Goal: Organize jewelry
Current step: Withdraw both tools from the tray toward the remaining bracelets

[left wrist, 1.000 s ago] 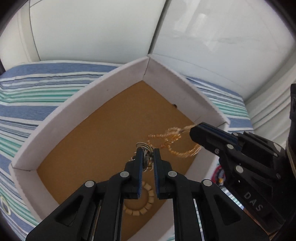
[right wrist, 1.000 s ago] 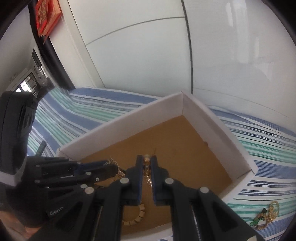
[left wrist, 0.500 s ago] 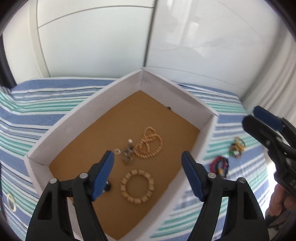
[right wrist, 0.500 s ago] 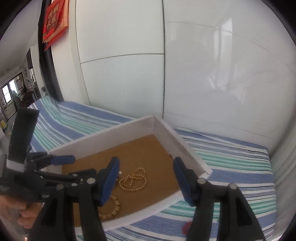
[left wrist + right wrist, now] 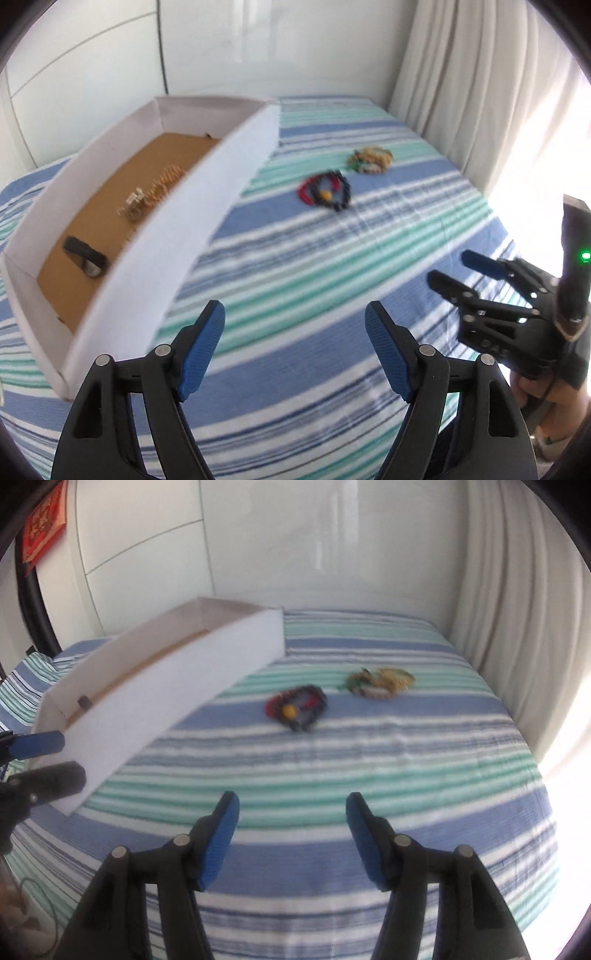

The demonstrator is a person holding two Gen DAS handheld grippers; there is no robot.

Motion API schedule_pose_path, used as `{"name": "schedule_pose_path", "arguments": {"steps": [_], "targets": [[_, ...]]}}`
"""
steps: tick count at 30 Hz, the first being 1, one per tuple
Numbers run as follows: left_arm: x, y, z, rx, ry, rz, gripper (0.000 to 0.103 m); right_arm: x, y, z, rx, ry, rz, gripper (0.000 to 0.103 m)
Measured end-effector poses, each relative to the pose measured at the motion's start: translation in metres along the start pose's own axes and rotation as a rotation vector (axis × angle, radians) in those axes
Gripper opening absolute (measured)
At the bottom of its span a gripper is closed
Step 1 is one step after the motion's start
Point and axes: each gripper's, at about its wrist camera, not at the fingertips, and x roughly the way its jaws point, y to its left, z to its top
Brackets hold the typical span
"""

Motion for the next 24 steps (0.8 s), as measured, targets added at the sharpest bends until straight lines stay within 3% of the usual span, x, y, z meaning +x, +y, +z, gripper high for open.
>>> {"name": "schedule_pose_path", "arguments": {"steps": [4,8,24], "targets": [[0.018,-0.026,-0.019,0.020,0.068,-0.045,0.079,-0.015,-0.024,-0.028,0.051,0.012,-0.052,0.061],[0.016,-0.040,-0.022,0.039,0.067,-0.059,0.079,-0.019,-0.034,-0.039,0.106,0.004,-0.057,0.061],[0.028,-0.021,-0.009,-0.002,0.049,0.010,0.080,0.020,-0.018,-0.017,0.096,0.059,0.079,0.061]]}}
